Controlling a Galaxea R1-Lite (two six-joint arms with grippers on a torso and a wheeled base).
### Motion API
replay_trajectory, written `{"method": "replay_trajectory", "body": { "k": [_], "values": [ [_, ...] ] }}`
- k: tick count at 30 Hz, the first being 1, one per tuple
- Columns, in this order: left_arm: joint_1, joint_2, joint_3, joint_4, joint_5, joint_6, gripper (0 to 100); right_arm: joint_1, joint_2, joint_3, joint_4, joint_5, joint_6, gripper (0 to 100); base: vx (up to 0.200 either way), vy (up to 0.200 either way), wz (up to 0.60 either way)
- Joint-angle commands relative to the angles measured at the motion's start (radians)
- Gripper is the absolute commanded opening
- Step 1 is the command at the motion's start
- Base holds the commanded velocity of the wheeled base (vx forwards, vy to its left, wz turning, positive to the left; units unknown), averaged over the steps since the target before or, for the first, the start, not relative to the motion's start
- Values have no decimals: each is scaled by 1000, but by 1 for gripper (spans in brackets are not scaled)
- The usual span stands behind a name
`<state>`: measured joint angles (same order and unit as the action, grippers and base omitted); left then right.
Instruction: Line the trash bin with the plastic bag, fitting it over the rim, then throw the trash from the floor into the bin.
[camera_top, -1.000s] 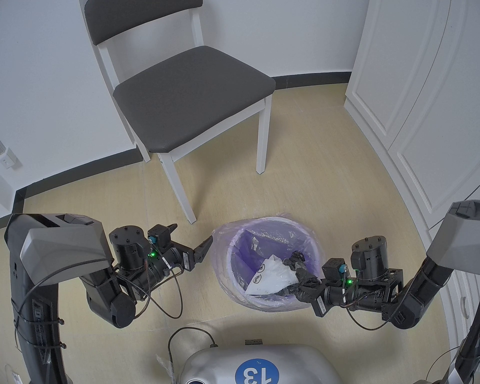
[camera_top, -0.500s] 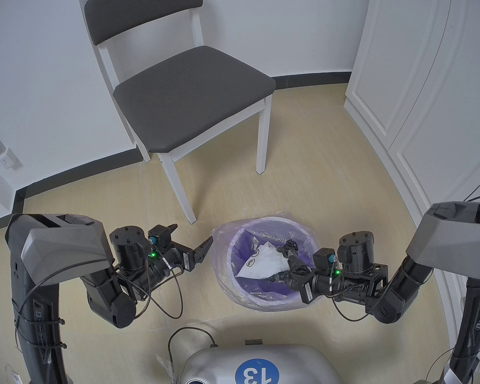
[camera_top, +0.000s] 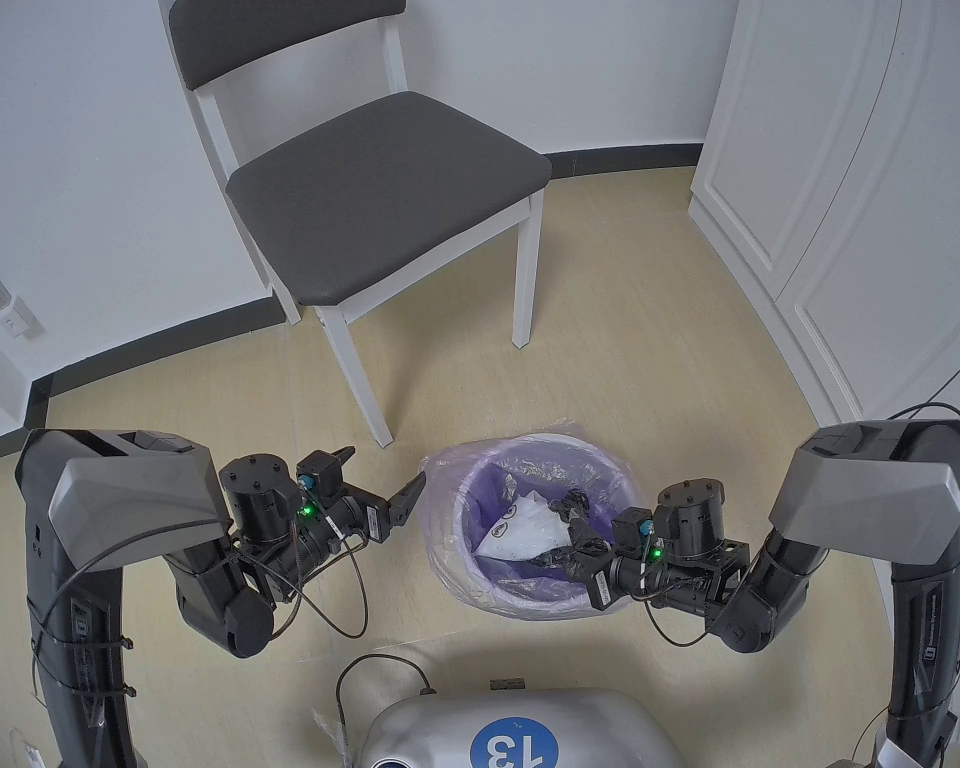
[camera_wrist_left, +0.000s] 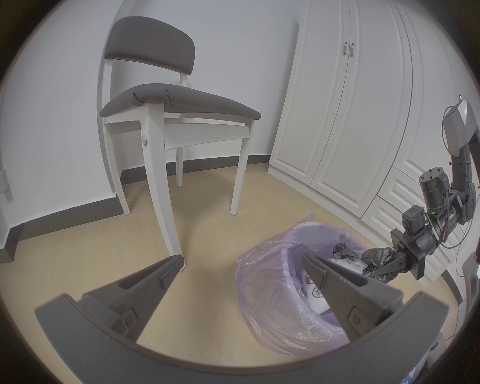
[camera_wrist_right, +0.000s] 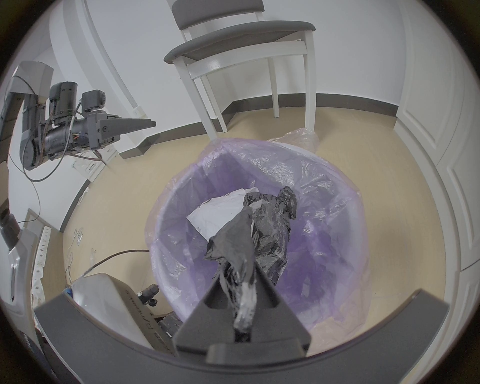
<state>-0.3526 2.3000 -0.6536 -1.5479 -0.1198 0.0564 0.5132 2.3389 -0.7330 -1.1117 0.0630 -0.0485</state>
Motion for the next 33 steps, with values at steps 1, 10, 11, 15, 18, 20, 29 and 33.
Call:
{"method": "replay_trajectory", "body": {
  "k": [1,10,11,15,18,20,29,33],
  "values": [
    [0,7,0,-1,0,2,100,2,42,-14,-10,-11,1,0,0,0,0],
    [1,7,0,-1,0,2,100,18,95,-48,-68,-25,21,0,0,0,0],
    [1,7,0,-1,0,2,100,18,95,-48,-68,-25,21,0,0,0,0],
    [0,9,0,-1,0,2,100,24,105,-62,-82,-32,39,0,0,0,0],
    [0,7,0,-1,0,2,100,24,106,-60,-80,-32,39,0,0,0,0],
    [0,7,2,-3,0,2,100,24,106,-59,-77,-34,38,0,0,0,0],
    [0,9,2,-3,-1,2,100,25,105,-48,-73,-35,32,100,0,0,0],
    [0,9,2,-5,0,2,100,25,103,-51,-74,-35,32,100,0,0,0]
  ]
}}
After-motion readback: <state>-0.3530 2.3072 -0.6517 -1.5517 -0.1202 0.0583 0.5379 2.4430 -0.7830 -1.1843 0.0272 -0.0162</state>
